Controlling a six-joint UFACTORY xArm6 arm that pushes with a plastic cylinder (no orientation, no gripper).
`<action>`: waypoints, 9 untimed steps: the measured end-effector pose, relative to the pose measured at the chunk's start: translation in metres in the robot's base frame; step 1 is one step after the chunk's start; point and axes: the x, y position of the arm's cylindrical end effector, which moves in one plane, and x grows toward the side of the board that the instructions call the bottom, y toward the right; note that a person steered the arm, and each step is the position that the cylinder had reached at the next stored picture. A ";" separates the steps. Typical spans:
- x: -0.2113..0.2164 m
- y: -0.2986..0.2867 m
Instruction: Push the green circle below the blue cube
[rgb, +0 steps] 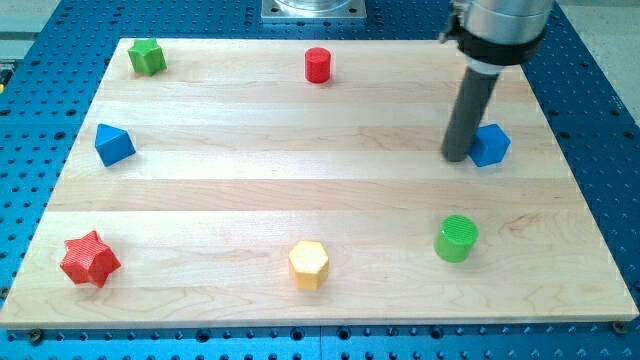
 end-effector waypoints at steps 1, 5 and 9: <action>-0.001 0.011; 0.085 -0.075; 0.144 -0.057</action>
